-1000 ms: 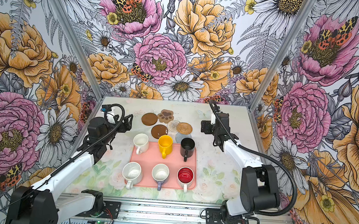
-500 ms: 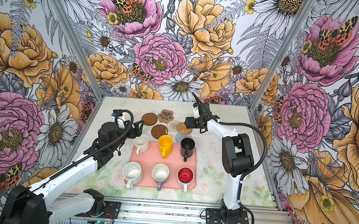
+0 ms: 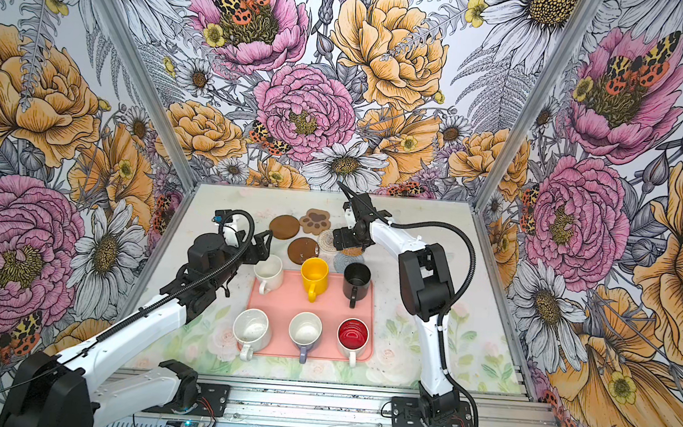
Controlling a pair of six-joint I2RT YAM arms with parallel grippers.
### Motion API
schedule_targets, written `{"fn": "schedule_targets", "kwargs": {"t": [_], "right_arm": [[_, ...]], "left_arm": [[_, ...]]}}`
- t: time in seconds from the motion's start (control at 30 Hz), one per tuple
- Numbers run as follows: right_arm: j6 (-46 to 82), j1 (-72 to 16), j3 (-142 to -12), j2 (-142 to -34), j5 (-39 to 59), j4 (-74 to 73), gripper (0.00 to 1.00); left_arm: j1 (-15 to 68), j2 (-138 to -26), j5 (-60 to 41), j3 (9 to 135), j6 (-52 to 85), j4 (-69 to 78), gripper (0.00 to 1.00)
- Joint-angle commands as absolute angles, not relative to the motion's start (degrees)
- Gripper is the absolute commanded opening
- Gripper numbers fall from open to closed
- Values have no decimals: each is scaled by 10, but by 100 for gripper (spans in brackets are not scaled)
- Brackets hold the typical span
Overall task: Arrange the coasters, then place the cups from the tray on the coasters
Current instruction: 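Move the right gripper over the woven rattan coaster while the left arm rises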
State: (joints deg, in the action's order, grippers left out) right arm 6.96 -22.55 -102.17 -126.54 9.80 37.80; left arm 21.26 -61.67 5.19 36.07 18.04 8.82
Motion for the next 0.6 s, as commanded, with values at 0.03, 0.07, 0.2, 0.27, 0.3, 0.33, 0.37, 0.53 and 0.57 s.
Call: {"fn": "schedule_targets", "kwargs": {"t": [0.03,0.07,0.2,0.27,0.3,0.33,0.37,0.53,0.57], "right_arm": [[38,-238,-1064,-1295,22,424,94],[34,-241,-1073,-1302,14,433,94],[21,-248,-1098,-1325,-8,457,94],[21,-248,-1107,-1333,-13,464,94],[20,-249,-1110,-1336,-14,466,94],[20,-249,-1112,-1338,-15,468,94],[20,-249,-1113,-1340,-18,469,94],[23,-249,-1115,-1343,-44,471,94],[22,-249,-1116,-1344,-50,471,94]], "left_arm": [[216,-623,63,354,171,97,93],[216,-625,62,354,170,97,93],[216,-630,60,357,170,97,93],[216,-633,59,358,169,97,93],[216,-633,58,358,169,97,93],[216,-634,57,359,169,97,93],[216,-634,57,359,169,97,93],[216,-635,56,359,169,97,93],[216,-635,57,359,168,97,93]]}}
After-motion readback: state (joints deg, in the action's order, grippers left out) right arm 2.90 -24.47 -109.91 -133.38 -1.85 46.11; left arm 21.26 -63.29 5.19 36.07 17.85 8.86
